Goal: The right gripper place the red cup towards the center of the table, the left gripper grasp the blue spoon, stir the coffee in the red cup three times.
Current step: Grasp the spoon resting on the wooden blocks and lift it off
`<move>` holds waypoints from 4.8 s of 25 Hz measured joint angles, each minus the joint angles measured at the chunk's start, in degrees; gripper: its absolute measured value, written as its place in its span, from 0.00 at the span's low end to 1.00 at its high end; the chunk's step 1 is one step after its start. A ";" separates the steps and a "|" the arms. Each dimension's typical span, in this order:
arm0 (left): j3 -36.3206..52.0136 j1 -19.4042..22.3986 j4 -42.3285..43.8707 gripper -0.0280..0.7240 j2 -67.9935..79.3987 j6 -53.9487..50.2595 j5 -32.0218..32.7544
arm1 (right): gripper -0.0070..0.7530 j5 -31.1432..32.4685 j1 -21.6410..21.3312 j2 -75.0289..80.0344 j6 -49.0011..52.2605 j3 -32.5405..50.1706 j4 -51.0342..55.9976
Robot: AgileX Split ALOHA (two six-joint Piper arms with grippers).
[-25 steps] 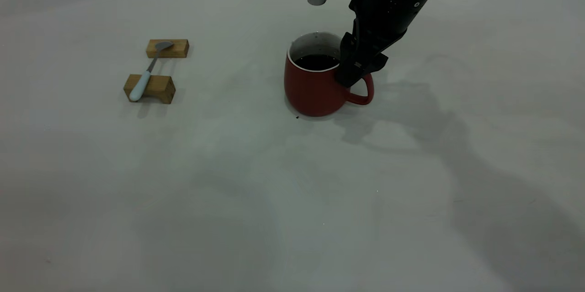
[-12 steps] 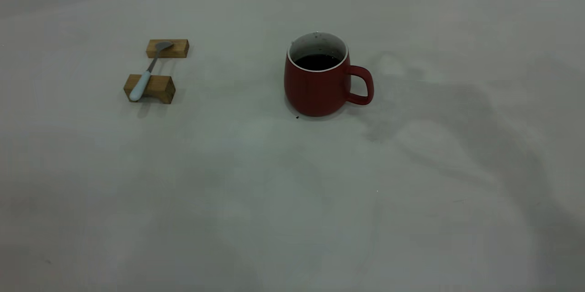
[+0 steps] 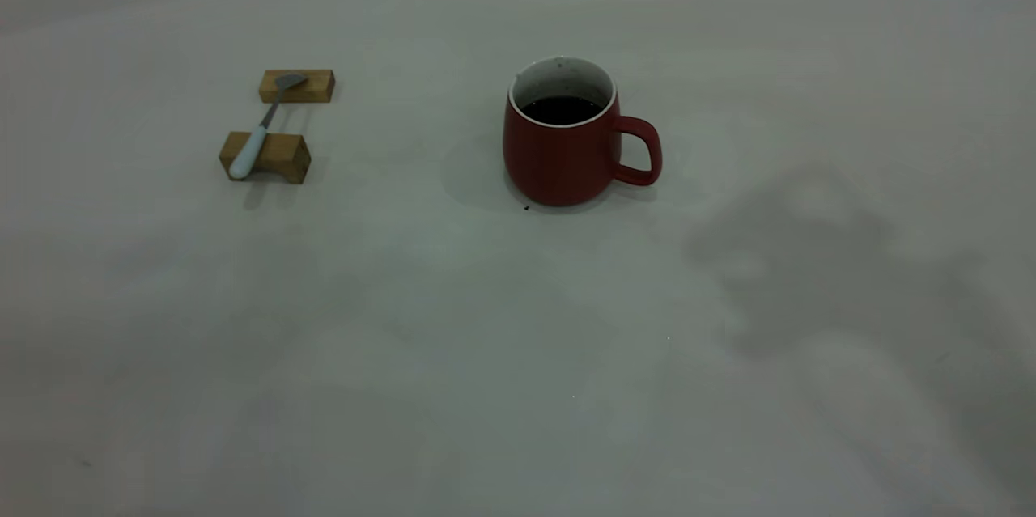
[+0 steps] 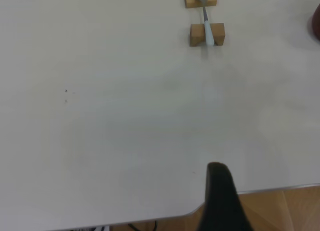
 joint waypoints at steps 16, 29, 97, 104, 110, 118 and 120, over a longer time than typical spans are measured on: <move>0.00 0.00 0.00 0.78 0.00 0.00 0.00 | 0.79 0.52 -1.26 -44.54 6.32 32.01 -4.45; 0.00 0.00 0.00 0.78 0.00 -0.04 0.00 | 0.79 -3.55 -14.18 -76.32 15.55 53.27 -7.63; -24.37 -4.24 9.38 0.92 95.01 -16.24 -40.75 | 0.79 -5.27 -14.51 -81.10 21.95 57.51 -14.35; -30.01 -7.48 9.22 0.92 109.68 -16.33 -45.69 | 0.79 -5.27 -14.51 -81.10 21.95 57.51 -14.35; -35.06 -9.04 8.28 0.92 119.96 -16.38 -46.63 | 0.79 -5.27 -14.51 -81.10 21.95 57.51 -14.35; -40.48 -9.17 6.78 0.90 128.62 -14.52 -47.31 | 0.79 -5.27 -14.51 -81.10 21.95 57.51 -14.35; -41.69 -9.18 5.58 0.89 129.91 -13.08 -47.52 | 0.79 -5.27 -14.51 -81.10 21.95 57.51 -14.35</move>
